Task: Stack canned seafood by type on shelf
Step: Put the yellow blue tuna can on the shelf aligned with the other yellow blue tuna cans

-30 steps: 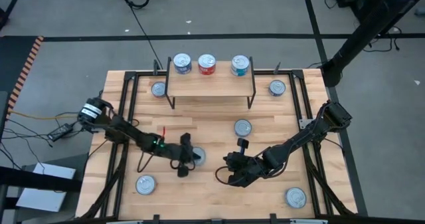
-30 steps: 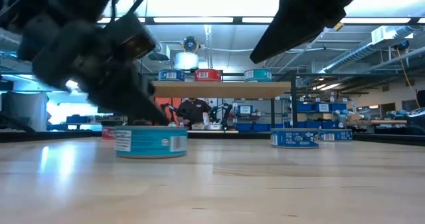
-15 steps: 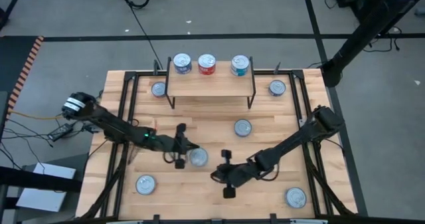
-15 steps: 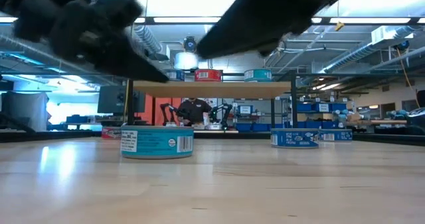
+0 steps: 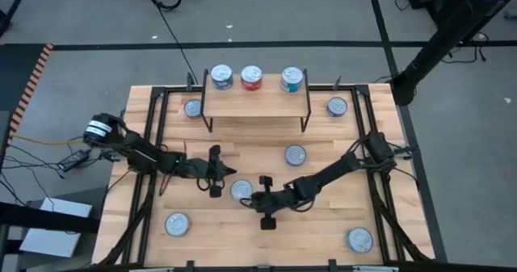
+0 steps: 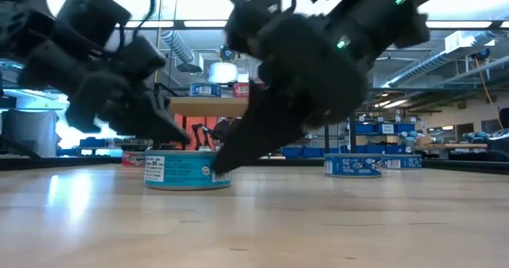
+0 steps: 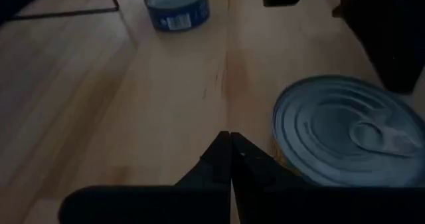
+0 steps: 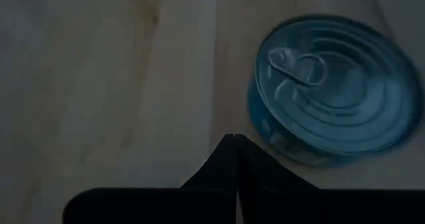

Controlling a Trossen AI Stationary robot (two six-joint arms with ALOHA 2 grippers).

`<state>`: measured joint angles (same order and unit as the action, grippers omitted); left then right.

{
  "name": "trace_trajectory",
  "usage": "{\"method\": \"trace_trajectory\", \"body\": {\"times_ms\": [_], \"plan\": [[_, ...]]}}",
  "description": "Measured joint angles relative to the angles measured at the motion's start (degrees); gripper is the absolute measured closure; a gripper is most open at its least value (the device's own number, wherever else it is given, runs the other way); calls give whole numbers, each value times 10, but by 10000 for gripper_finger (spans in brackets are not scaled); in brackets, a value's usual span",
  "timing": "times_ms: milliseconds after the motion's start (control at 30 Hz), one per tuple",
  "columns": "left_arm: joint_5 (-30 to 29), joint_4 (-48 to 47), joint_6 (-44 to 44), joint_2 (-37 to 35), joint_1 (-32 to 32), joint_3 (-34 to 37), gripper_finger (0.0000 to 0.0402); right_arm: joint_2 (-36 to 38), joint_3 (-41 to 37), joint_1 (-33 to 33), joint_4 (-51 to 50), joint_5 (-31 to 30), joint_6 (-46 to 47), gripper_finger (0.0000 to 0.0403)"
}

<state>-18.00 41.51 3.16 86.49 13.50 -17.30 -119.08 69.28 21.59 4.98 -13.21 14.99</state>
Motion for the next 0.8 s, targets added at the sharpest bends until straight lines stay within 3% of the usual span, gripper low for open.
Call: {"method": "trace_trajectory", "body": {"times_ms": [333, 800], "plan": [[11, 7, -12, 72, 0, -25, 397, -35, 47, -11, -21, -78, 4, 396], [28, 10, -15, 126, 1, -64, 397, 3, 61, 1, -35, -169, 64, 396]]}}
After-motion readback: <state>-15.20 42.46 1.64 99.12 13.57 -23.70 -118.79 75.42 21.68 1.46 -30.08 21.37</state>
